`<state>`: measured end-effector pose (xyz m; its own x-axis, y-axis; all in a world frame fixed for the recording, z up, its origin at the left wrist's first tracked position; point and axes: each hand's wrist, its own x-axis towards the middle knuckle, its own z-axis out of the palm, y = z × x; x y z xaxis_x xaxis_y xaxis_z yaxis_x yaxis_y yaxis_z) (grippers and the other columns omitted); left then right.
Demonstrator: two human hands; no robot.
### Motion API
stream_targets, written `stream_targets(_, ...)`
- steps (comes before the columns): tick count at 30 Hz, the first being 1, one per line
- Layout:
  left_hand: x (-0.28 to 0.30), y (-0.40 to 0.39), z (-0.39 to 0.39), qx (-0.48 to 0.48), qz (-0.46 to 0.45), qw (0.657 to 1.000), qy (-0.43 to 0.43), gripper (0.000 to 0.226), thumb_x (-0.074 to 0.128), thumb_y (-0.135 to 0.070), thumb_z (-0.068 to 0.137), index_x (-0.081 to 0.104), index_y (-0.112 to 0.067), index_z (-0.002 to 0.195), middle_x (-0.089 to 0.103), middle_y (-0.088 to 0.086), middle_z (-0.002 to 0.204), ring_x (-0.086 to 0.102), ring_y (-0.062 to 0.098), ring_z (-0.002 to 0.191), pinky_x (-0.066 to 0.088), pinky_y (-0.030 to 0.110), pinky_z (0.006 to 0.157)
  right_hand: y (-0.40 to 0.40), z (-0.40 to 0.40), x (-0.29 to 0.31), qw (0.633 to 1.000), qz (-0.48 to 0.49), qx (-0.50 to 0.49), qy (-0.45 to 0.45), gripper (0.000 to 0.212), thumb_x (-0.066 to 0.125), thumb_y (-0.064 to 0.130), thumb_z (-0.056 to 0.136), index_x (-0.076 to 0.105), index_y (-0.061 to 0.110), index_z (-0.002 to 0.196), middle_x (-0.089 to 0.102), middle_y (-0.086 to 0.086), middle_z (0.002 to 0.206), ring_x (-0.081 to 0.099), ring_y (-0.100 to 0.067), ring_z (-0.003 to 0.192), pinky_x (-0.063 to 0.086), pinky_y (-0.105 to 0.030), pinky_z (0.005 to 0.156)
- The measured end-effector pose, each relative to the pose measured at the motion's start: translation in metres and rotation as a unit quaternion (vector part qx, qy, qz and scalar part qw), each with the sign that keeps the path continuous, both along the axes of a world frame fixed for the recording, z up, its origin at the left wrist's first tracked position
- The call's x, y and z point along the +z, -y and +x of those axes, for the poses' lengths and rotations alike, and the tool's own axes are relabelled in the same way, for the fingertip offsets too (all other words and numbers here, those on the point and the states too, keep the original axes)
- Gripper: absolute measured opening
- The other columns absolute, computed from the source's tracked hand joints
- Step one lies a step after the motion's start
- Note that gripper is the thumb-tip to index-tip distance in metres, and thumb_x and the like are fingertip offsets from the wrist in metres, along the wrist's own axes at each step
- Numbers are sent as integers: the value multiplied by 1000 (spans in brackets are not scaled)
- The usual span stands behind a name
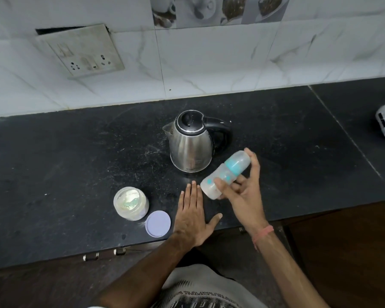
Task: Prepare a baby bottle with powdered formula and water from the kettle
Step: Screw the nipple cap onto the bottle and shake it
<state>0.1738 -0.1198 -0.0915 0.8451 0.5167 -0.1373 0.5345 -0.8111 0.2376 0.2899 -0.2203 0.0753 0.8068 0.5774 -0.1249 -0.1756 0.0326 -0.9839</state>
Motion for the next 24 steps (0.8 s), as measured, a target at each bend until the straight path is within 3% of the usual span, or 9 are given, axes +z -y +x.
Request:
stream_targets(2, 1, -1, 0, -4, -6, 1000, -11, 121, 23, -89, 103, 2, 1, 181, -4, 21, 191, -6, 36, 178, 2, 54, 144, -1, -5, 4, 1000, 21, -20, -4, 105, 81, -1, 93, 21, 41, 168, 77, 8, 129, 77, -22, 119, 69, -51, 87)
stream_targets(5, 1, 0, 1, -7, -7, 1000, -26, 121, 19, -89, 102, 0, 0, 181, -9, 20, 190, -9, 36, 178, -1, 54, 144, -3, -6, 4, 992, 42, -114, -41, 99, 76, 3, 100, 16, 41, 168, 69, 3, 133, 77, -16, 118, 70, -49, 80)
stream_targets(9, 2, -3, -1, -9, -8, 1000, -28, 121, 19, -90, 103, -9, -2, 180, -15, 18, 190, -16, 33, 177, -4, 52, 144, 9, 0, 10, 999, 23, 4, -33, 101, 80, 0, 95, 24, 43, 167, 78, -5, 127, 78, -28, 117, 69, -49, 75)
stream_targets(13, -4, -5, 1, -12, -22, 1000, -18, 123, 16, -93, 99, -10, -5, 180, -17, 16, 190, -17, 31, 177, -8, 50, 143, 2, -2, 16, 992, 44, -113, -43, 97, 77, 3, 99, 20, 43, 167, 70, -1, 134, 78, -21, 118, 69, -54, 80)
stream_targets(17, -7, -9, 2, -14, -20, 999, -22, 126, 15, -95, 97, -3, -5, 182, -7, 15, 192, -12, 32, 178, -11, 49, 143, 0, -4, 21, 999, 32, 27, -17, 104, 82, -1, 93, 25, 46, 166, 77, -10, 129, 78, -33, 116, 69, -46, 78)
stream_targets(21, -6, -8, 3, -15, -30, 999, -34, 127, 11, -95, 94, -13, -5, 181, -21, 15, 190, -21, 31, 176, -15, 49, 142, -4, -10, 24, 990, 64, -121, -18, 97, 77, 4, 100, 18, 41, 167, 75, 0, 129, 79, -24, 115, 70, -49, 75)
stream_targets(22, -4, -9, 4, -13, -32, 999, -37, 127, 10, -95, 94, -13, -6, 181, -22, 15, 189, -22, 31, 176, -16, 48, 141, -3, -10, 24, 991, 54, -119, -21, 97, 77, 7, 101, 16, 42, 167, 76, 2, 126, 80, -23, 113, 70, -49, 73)
stream_targets(24, -5, -9, 3, -17, -38, 998, -36, 125, 14, -95, 94, -12, -9, 182, -18, 13, 191, -22, 30, 176, -21, 46, 139, 4, -9, 24, 1000, 13, 0, -17, 101, 81, 9, 97, 18, 48, 166, 80, 3, 123, 81, -26, 109, 69, -47, 71)
